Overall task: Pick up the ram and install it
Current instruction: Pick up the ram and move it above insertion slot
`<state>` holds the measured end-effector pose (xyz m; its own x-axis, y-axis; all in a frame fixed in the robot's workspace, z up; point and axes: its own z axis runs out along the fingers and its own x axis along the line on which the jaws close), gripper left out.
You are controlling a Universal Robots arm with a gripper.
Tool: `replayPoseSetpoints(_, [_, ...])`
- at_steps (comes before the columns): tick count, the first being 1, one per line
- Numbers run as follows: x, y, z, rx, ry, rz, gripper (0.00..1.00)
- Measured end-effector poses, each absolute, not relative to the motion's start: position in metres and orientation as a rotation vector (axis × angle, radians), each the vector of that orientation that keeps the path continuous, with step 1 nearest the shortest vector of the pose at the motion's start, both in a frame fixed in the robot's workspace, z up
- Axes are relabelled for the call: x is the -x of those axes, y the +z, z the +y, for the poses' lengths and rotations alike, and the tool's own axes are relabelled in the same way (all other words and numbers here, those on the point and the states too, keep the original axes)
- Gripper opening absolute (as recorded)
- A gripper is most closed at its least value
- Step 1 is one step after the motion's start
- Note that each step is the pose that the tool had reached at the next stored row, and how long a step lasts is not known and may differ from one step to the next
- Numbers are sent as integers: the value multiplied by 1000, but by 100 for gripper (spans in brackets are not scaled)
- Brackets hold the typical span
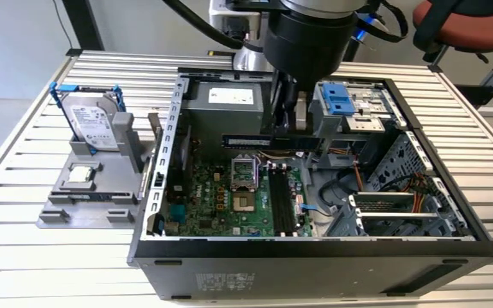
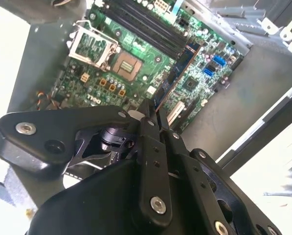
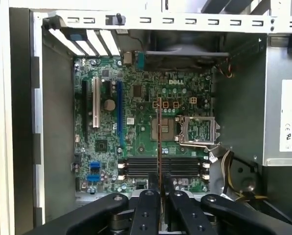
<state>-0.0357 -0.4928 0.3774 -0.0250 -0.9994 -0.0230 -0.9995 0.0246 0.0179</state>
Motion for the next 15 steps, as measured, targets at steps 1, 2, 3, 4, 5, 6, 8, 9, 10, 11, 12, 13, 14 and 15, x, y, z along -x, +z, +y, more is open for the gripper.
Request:
replayPoseSetpoints(1, [33,377,-493,2188,45,2248,0])
replayPoseSetpoints(2, [31,377,-492,2186,45,2251,0])
replayPoseSetpoints(3, [29,377,-492,2183,45,2253,0])
replayPoseSetpoints(4, [26,377,-492,2181,45,2255,0])
replayPoseSetpoints(5, [24,377,-491,2178,45,2258,0])
replayPoseSetpoints(6, [22,377,-491,2175,45,2261,0])
replayPoseSetpoints(8, [18,377,-491,2168,45,2267,0])
replayPoseSetpoints(9, [17,377,-490,2165,45,2270,0])
replayPoseSetpoints(10, [15,377,-490,2162,45,2273,0])
replayPoseSetpoints(11, [13,377,-490,2158,45,2276,0])
replayPoseSetpoints(12, [11,376,-490,2155,45,2279,0])
replayPoseSetpoints(13, [9,376,-489,2152,45,2282,0])
replayPoseSetpoints(14, [7,376,-489,2149,45,2285,0])
replayPoseSetpoints(15, [5,376,-489,2146,45,2288,0])
